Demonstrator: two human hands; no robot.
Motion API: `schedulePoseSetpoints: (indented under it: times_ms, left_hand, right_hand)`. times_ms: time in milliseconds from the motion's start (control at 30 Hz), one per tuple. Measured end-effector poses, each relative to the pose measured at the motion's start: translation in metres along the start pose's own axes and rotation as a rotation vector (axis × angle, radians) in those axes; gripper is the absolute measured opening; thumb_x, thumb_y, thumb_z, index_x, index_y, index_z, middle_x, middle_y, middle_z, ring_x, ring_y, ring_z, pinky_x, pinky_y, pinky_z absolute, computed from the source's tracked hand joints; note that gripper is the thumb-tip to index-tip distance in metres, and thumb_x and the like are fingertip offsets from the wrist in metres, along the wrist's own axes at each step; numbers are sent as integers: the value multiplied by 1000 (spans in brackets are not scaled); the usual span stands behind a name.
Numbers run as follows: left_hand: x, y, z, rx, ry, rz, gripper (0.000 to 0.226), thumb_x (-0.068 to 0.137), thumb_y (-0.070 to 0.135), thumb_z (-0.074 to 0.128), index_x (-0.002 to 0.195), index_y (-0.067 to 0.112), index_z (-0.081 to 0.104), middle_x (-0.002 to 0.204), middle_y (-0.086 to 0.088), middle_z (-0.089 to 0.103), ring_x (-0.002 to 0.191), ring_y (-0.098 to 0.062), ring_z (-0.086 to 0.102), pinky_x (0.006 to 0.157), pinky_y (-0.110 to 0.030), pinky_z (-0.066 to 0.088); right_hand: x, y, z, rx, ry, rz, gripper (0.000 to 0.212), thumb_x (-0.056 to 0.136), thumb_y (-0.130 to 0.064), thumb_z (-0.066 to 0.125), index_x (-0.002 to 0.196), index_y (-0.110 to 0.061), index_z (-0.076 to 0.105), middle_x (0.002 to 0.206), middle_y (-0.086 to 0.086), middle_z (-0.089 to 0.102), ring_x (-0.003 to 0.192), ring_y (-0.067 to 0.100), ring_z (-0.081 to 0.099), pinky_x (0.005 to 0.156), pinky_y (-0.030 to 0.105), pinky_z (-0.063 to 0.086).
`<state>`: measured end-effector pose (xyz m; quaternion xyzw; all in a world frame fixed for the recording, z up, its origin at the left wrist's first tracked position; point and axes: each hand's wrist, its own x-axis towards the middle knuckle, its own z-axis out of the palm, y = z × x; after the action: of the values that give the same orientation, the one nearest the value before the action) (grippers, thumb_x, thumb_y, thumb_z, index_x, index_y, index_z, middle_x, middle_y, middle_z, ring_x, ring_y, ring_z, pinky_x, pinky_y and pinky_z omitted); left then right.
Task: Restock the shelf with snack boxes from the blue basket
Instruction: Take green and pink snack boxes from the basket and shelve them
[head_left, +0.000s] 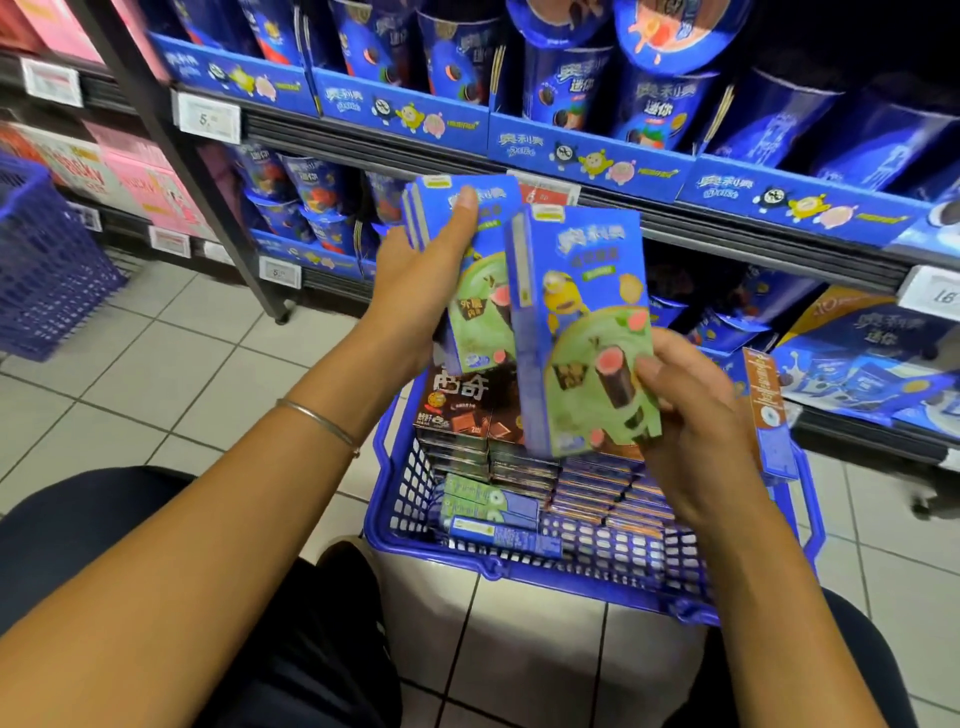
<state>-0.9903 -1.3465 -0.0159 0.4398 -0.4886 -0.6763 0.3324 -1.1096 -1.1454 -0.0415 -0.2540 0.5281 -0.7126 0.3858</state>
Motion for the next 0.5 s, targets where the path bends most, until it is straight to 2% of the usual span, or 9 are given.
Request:
schedulePoseSetpoints:
  times_ms: [67,133,200,300,400,500]
  left_hand:
    - [-5,-6,7,80,-48,41,44,99,59,65,111,19,78,98,4,83,88,-15,81,73,-37,64]
    - [-10,-13,13,146,-72,55,48,101,63,59,105,19,79,97,5,83,90,-14,80,79,-39,64]
    - [-12,-20,16,158,-123,41,60,103,66,50,112,15,80,102,-2,83,97,-22,80,91,-51,63]
    - [-15,-25,19,157,-168,-30,81,98,78,39,119,11,78,109,-12,81,103,-32,78,97,-59,60]
    - [-16,-27,22,73,-199,-130,94,91,88,33,128,12,74,119,-13,79,110,-35,76,105,-58,56]
    - [-14,-25,22,58,-252,-146,96,88,91,29,129,17,75,121,-13,78,112,-36,76,106,-56,56]
  right_hand:
    - [9,-7,9,-59,48,-15,34,86,-20,61,117,-6,65,103,21,73,88,32,70,72,42,55]
    - [18,-9,15,-87,85,-18,36,90,-19,63,123,-5,61,110,27,71,94,37,69,80,49,52]
    - [23,-8,20,-109,108,-15,34,93,-19,62,124,-6,62,109,22,73,94,35,70,79,47,52]
    - [27,-3,29,-75,134,23,42,86,-28,63,124,-12,63,106,13,74,90,29,72,71,40,54]
    - [27,4,39,-33,60,82,42,89,-31,65,130,-21,61,115,8,74,104,29,73,78,48,60]
    - [28,7,43,-33,14,140,38,94,-33,61,131,-27,60,121,6,73,113,33,69,93,64,53]
